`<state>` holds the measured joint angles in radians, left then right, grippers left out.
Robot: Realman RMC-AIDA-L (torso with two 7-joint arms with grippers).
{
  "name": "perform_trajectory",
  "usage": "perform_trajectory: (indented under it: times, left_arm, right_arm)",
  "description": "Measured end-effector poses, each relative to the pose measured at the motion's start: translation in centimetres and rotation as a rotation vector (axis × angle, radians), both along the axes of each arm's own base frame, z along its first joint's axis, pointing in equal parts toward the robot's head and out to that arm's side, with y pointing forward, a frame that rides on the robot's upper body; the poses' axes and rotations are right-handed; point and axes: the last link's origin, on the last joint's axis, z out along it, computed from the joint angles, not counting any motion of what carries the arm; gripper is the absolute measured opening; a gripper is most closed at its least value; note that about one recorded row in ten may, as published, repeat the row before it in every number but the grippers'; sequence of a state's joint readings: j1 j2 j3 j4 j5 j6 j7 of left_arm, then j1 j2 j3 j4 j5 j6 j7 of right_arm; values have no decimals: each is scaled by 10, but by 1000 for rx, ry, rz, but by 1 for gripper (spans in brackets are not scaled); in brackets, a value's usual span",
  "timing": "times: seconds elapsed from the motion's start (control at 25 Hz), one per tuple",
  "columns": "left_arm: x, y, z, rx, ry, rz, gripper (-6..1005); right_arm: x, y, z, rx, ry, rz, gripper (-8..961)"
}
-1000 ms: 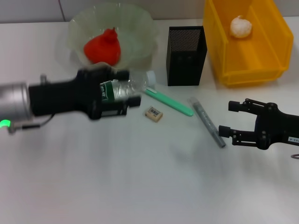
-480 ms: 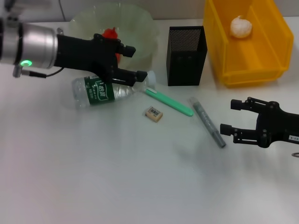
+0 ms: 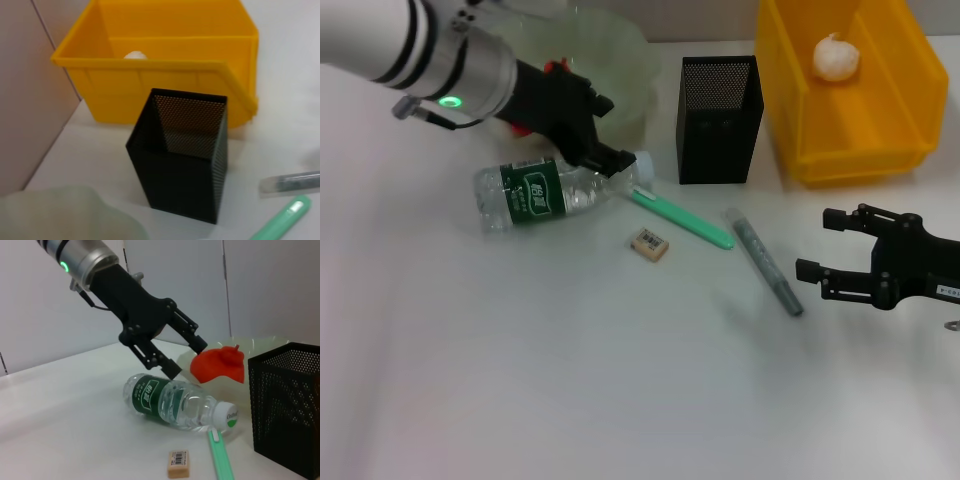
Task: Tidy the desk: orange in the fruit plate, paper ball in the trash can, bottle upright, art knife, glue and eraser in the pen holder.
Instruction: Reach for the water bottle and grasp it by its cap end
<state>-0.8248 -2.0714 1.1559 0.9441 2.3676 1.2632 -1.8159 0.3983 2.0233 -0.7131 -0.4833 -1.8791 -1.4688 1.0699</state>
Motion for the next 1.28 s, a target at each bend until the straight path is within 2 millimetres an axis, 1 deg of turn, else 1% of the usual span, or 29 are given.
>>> perform_trajectory:
  times: [0.04,0.08,0.16,0.24,0.28,0.32,0.44,0.56,0.84,1.0,1.12,1.28]
  left_arm:
    - [0,0,0,0,0,0,745]
    - [5,4,-5,18,23,-11,745]
    - [7,5,-8,21,36,-22,745]
    - [7,5,-8,21,36,-22,744]
    - [8,5,-12,22,47,-31,744]
    - [7,5,-21,22,76,-48,744]
    - [7,5,-25,23,88,-58,744]
    - [2,2,-37,24,121,-82,744]
    - [0,0,-42,20,125,-87,744]
    - [-3,-3,-53,17,146,-115,743]
    - [-5,-4,-57,24,157,-129,743]
    - [-6,-4,-58,35,162,-135,743]
  right_arm:
    - [0,0,0,0,0,1,834]
    - [0,0,0,0,0,1,834]
    - [-1,1,0,2,0,2,834]
    - [-1,1,0,3,0,2,834]
    - [-1,1,0,4,1,2,834]
    - [-1,2,1,4,1,2,834]
    - [-1,2,1,6,1,2,834]
    - [-1,2,1,6,2,2,834]
    - [-2,3,1,5,1,4,834]
    - [-2,2,0,3,-1,5,834]
    - [-2,2,0,1,-1,6,835]
    - [-1,1,-1,1,-1,4,835]
